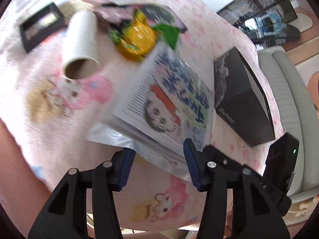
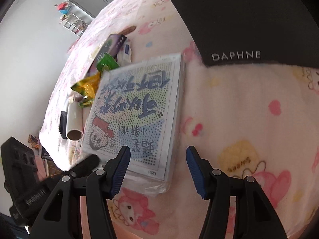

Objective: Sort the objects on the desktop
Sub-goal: 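Lift the painting kit with the right gripper and carry it toward the black shoebox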

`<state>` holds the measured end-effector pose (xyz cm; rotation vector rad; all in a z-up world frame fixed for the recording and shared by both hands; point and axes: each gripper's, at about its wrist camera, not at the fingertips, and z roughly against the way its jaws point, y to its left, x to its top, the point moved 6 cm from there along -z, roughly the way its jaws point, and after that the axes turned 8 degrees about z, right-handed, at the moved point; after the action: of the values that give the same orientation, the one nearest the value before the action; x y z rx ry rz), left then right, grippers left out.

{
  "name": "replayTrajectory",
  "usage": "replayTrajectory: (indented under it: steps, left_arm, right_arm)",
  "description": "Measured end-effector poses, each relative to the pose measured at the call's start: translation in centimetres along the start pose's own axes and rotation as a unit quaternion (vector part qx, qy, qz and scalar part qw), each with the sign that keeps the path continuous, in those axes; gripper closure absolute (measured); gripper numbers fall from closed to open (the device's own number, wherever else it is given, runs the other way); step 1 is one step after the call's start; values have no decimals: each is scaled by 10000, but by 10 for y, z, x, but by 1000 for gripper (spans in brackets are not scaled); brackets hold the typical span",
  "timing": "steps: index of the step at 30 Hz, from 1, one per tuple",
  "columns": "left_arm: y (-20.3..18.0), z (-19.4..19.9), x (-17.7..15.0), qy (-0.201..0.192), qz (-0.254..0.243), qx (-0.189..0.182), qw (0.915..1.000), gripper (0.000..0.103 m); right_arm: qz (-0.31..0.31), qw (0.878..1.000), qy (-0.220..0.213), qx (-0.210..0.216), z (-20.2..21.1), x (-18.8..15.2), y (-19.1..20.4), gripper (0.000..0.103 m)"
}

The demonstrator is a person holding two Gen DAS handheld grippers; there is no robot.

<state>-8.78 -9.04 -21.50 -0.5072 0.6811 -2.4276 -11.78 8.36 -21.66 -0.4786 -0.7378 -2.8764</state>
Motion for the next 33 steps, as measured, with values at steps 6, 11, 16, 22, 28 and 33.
replayTrajectory:
  steps: [6,11,16,22,28,33]
  left_arm:
    - [5,8,31,-525,-532,258,9969,52]
    - [3,3,48,-422,-896,470,9940,52]
    - [-3,11,59,-744,-1251,740,9866,52]
    - [-21,-7,76,-793,-1577,550,9828,52]
    - [-19,-45,68,-194,-1638,742,9835,52]
    - [-16,-46,58,-2,-1559,599,9859,52]
  right_arm:
    - [-5,10000,8,-17,-6,-3,-4,48]
    - [-102,9999,48,45,-16,-3,-9,45]
    - [-74,9999,-20,81,-16,3,-7,44]
    - [-65,10000,-17,55,-18,5,-5,44]
    - [-140,9998,-90,112,-22,6,-6,44]
    - [-151,9997,-144,104,-16,9,-9,40]
